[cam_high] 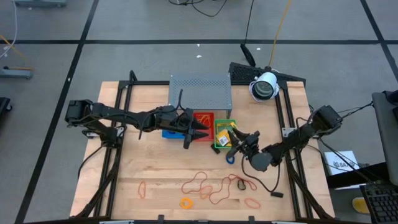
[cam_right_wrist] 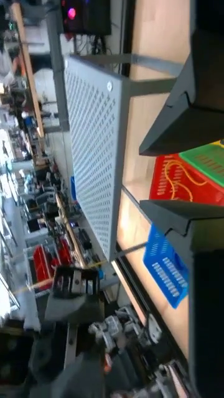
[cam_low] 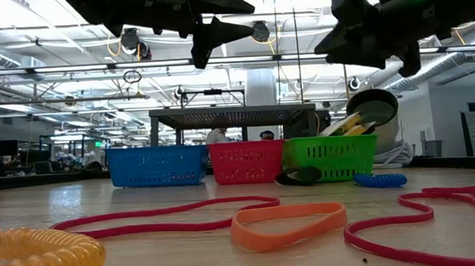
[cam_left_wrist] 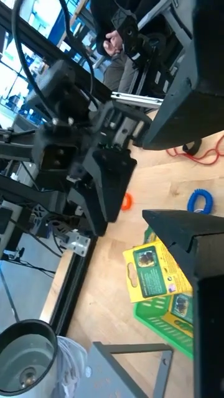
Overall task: Pick & Place Office Desk Supplies
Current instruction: Put the red rubber band into the red bin
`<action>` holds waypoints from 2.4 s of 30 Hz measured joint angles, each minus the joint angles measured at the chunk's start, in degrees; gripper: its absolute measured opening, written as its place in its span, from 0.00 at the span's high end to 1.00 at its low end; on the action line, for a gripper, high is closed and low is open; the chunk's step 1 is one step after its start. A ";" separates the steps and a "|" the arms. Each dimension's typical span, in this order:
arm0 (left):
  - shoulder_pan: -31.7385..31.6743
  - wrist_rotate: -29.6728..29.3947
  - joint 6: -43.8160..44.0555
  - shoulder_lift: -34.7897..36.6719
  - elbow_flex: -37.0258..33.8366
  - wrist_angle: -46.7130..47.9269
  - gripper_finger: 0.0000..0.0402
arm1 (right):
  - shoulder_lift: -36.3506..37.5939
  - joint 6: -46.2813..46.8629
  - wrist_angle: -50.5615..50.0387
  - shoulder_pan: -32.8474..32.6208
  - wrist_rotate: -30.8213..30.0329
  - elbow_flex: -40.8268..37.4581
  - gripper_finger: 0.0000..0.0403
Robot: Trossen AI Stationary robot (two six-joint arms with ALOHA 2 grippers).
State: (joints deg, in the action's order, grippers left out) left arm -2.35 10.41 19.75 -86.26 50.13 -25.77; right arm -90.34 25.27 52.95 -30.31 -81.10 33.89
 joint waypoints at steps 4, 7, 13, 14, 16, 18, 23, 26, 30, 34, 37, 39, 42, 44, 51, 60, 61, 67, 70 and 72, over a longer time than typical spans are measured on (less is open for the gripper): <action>0.00 0.00 -0.02 0.00 0.00 0.62 0.56 | 2.23 -14.56 9.06 0.71 4.83 0.00 0.72; 0.15 0.04 0.29 0.00 0.00 0.69 0.56 | 5.76 -30.55 18.67 1.11 15.70 0.00 0.73; 3.77 8.57 -1.04 0.00 0.00 0.79 0.56 | 17.60 -41.56 14.24 -0.69 39.74 0.02 0.73; 5.21 9.47 -1.35 0.00 0.00 0.80 0.56 | 19.76 -40.81 10.21 -1.25 41.63 0.00 0.74; 8.75 8.95 -2.33 0.00 0.00 0.79 0.56 | 23.66 -37.49 0.54 -2.16 44.34 0.00 0.74; 13.21 5.97 -4.09 0.00 0.00 0.84 0.56 | 27.20 -32.36 -9.23 -2.93 46.16 0.00 0.74; 23.71 -7.70 -2.43 0.00 0.00 2.23 0.56 | 31.65 -23.81 -22.36 -2.87 52.89 -0.04 0.74; 28.30 -18.22 3.42 0.00 0.00 6.76 0.56 | 32.88 -25.81 -20.92 -1.95 55.90 -0.02 0.74; 32.25 -26.91 13.87 0.00 0.00 18.68 0.56 | 33.75 -28.46 -20.24 -1.01 57.42 -0.03 0.74; 34.65 -29.95 23.14 0.00 -0.02 27.35 0.56 | 34.35 -28.96 -20.23 -0.02 57.29 -0.03 0.74; 35.96 -30.34 24.94 -1.25 -0.02 27.13 0.56 | 34.57 -29.14 -20.06 0.73 57.31 -0.04 0.74; 36.41 -30.01 25.76 -3.16 -0.02 26.05 0.56 | 34.55 -29.20 -20.15 1.35 57.28 -0.04 0.74; 36.47 -29.59 25.96 -7.67 -0.01 22.61 0.56 | 34.52 -29.02 -20.20 2.25 57.29 -0.04 0.74; 36.20 -29.53 25.77 -10.56 -0.07 19.87 0.56 | 34.41 -28.97 -20.34 2.57 57.28 -0.02 0.74; 34.95 -28.06 26.57 -16.33 -0.04 17.13 0.56 | 34.26 -25.98 -22.17 2.58 57.26 -0.02 0.75; 34.95 -27.66 26.93 -20.78 -0.01 15.90 0.57 | 32.98 -25.04 -22.87 2.58 57.05 -0.03 0.75; 34.95 -27.68 26.76 -21.02 0.00 15.92 0.57 | 32.95 -25.04 -22.96 2.59 57.06 -0.04 0.75; 34.99 -27.95 24.36 -21.94 0.07 15.93 0.57 | 32.95 -24.19 -23.48 2.58 57.02 -0.02 0.75; 35.23 -27.83 20.75 -21.99 0.11 16.68 0.57 | 32.95 -24.19 -23.84 2.58 56.92 -0.02 0.75; 35.54 -27.83 18.18 -22.02 0.11 16.76 0.57 | 32.95 -24.11 -24.12 2.58 56.91 -0.02 0.75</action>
State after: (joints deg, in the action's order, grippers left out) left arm 33.19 -17.41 37.92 -108.27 50.24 -9.00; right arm -57.39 1.17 28.83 -27.73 -24.18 33.87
